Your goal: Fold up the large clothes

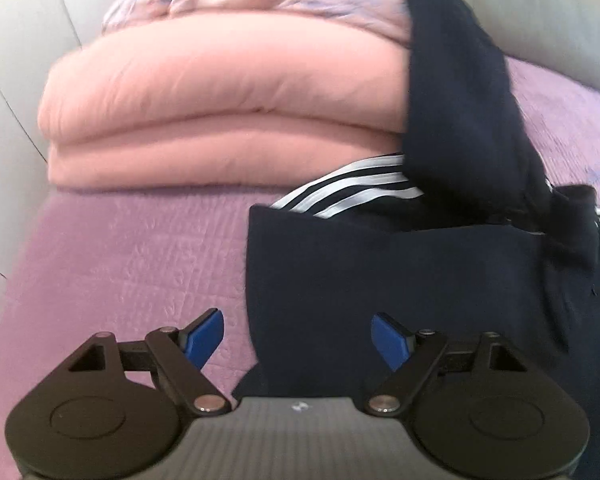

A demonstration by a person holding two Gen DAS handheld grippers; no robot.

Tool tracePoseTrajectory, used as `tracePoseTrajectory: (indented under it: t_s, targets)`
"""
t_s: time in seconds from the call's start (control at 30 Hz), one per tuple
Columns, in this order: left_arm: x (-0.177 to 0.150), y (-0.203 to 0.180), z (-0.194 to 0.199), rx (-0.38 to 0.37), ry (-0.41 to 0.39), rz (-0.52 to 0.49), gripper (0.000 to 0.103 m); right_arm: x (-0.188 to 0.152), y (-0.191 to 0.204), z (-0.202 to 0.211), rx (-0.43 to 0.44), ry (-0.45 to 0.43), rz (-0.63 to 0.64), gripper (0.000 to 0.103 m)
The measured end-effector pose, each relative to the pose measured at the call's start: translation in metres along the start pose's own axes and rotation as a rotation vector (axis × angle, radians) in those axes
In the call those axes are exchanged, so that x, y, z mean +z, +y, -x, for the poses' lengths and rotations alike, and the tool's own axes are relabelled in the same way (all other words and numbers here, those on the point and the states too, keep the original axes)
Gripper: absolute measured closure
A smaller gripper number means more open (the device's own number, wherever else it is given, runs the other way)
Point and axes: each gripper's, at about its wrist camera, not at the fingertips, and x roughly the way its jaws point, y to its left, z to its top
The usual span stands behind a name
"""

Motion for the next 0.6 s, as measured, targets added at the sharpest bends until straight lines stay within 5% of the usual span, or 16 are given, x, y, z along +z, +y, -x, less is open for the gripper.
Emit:
tracePoseTrajectory:
  t_s: [0.1, 0.2, 0.23, 0.27, 0.3, 0.33, 0.37, 0.5, 0.6]
  targets:
    - [-0.007, 0.031, -0.030, -0.063, 0.060, 0.051, 0.022, 0.026, 0.035, -0.043, -0.066, 0.072, 0.107, 0.001]
    - [-0.009, 0.051, -0.056, -0.100, 0.119, 0.132, 0.028, 0.043, 0.058, -0.079, -0.179, 0.039, 0.150, 0.001]
    - [-0.008, 0.057, -0.065, -0.118, 0.133, 0.155, 0.032, 0.049, 0.061, -0.091, -0.213, 0.039, 0.160, 0.001]
    - [-0.008, 0.060, -0.069, -0.133, 0.138, 0.167, 0.047, 0.053, 0.064, -0.101, -0.227, 0.036, 0.169, 0.002]
    - [-0.007, 0.060, -0.073, -0.159, 0.133, 0.173, 0.060, 0.055, 0.064, -0.103, -0.238, 0.008, 0.176, 0.026]
    - [-0.007, 0.062, -0.078, -0.209, 0.125, 0.185, 0.088, 0.053, 0.063, -0.098, -0.248, -0.026, 0.174, 0.055]
    - [-0.007, 0.063, -0.078, -0.218, 0.112, 0.214, 0.093, 0.054, 0.060, -0.085, -0.227, -0.076, 0.147, 0.078]
    - [-0.002, 0.062, -0.046, -0.105, -0.045, 0.236, 0.095, 0.053, 0.023, 0.012, 0.050, -0.369, -0.055, 0.078]
    - [0.000, 0.067, -0.040, -0.108, -0.038, 0.254, 0.095, 0.041, -0.020, 0.053, 0.127, -0.428, -0.174, 0.075]
